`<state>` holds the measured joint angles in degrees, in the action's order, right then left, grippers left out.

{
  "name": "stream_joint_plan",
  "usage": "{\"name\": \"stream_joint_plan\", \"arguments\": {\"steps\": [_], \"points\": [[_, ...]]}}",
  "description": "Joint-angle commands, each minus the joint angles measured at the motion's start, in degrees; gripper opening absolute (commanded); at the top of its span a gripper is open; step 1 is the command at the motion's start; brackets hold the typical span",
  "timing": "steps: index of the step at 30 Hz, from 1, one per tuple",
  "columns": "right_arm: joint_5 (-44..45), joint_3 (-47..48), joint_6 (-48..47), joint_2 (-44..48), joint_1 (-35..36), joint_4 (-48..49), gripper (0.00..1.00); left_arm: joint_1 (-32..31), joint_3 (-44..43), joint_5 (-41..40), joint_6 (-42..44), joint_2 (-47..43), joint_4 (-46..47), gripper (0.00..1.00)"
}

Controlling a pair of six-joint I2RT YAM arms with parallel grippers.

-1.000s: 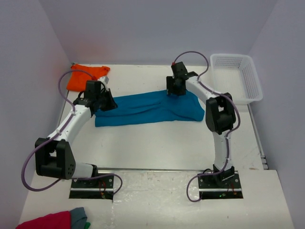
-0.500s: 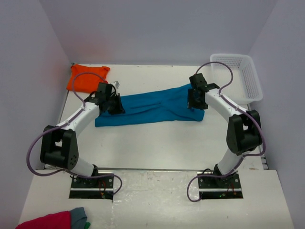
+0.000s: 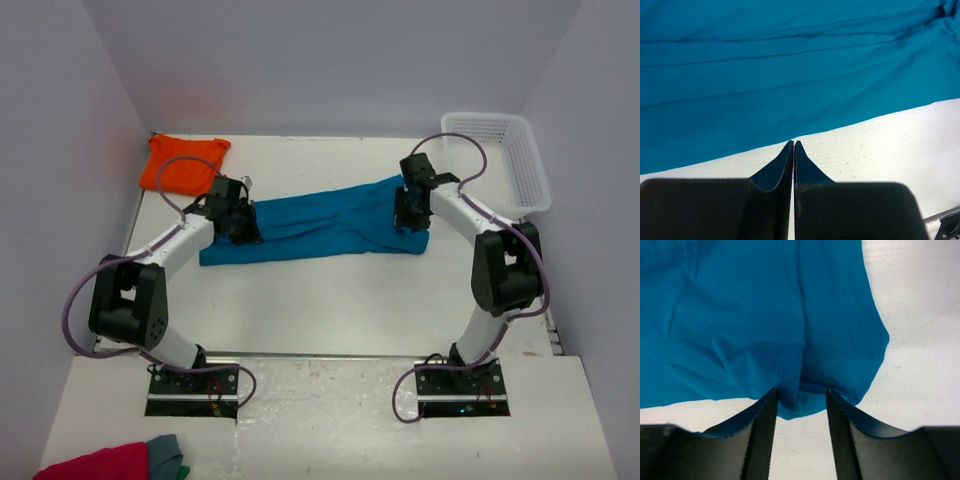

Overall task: Fold and stack the t-shirts
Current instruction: Fold the other side of the tshirt into a rectangle

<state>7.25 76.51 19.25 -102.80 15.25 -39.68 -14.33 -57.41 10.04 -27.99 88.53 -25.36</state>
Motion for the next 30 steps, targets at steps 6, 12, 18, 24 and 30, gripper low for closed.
{"name": "stream_joint_plan", "arguments": {"steps": [6,12,18,24,30], "points": [[-4.8,1.0,0.4,-1.6,0.0,2.0,0.26,-0.5,0.2,-3.1,-1.1,3.8,0.0,0.00],[-6.8,1.0,1.3,-3.2,-0.5,2.0,0.11,-2.0,1.2,-5.9,-2.9,6.5,0.8,0.00],[-8.0,-5.0,3.6,0.0,-0.5,4.8,0.00,-2.1,4.8,-11.7,-5.9,4.8,2.0,0.00],[-3.6,-4.6,2.2,1.4,-0.5,4.2,0.03,-2.2,7.1,-15.6,-7.2,-3.0,3.9,0.00],[-0.7,1.9,0.9,2.2,-0.5,2.5,0.48,-2.2,5.0,-27.9,-8.0,-9.7,-1.7,0.11]]}}
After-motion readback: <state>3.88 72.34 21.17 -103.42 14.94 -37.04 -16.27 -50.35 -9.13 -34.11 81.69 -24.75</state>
